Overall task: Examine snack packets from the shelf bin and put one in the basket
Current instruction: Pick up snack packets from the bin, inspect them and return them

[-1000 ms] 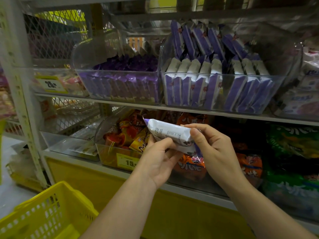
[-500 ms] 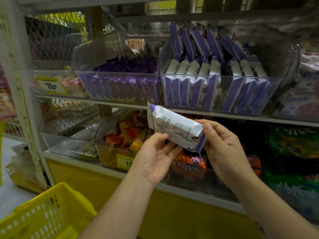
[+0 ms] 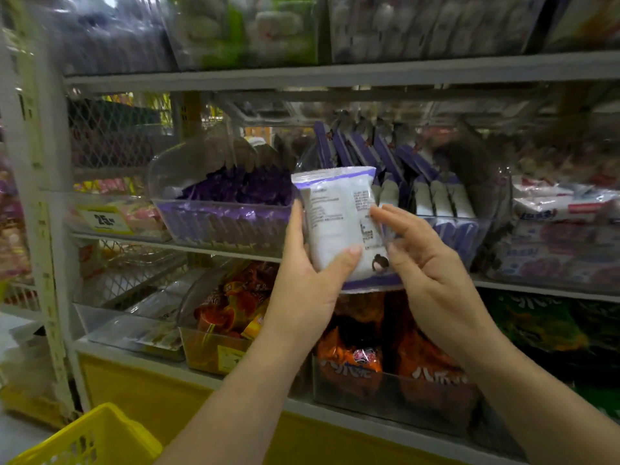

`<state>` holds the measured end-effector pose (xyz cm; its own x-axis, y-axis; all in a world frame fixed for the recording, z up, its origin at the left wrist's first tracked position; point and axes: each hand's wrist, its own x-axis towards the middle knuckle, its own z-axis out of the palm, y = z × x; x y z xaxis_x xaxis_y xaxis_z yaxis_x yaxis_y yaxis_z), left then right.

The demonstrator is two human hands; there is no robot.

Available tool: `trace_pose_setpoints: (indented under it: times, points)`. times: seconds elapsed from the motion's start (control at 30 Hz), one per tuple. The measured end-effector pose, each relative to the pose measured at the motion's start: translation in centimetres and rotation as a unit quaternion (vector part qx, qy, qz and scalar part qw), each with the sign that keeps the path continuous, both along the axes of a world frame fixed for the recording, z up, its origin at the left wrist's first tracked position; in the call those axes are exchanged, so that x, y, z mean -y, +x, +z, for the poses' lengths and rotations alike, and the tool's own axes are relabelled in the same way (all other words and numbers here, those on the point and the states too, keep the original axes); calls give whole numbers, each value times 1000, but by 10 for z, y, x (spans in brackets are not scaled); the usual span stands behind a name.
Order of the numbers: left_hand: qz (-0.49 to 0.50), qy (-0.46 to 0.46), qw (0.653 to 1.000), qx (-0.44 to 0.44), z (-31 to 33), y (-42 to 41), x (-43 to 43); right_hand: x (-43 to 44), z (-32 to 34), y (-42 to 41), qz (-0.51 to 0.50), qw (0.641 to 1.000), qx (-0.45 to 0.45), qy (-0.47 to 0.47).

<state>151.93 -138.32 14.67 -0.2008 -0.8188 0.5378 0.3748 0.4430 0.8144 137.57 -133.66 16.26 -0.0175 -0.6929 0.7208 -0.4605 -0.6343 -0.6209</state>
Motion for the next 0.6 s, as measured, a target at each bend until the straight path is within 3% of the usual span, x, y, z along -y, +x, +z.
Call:
trace_pose_setpoints:
  times: [0.13,0.23,0.37,0.47,0.6]
  points:
    - [20,18,999,18,41,-6,4,-6,32,-21,4,990,-137,27]
    - [-93,81,992,37,69,-11,7,-1,51,-37,-49,964,-261,27]
    - [-205,99,972,61,99,-14,11,10,72,-52,-133,955,-261,42]
    - [-167,103,975,104,111,-21,22,13,82,-57,-172,952,-248,44]
    - [-62,20,960,273,127,-32,37,17,93,-59,-206,941,-262,60]
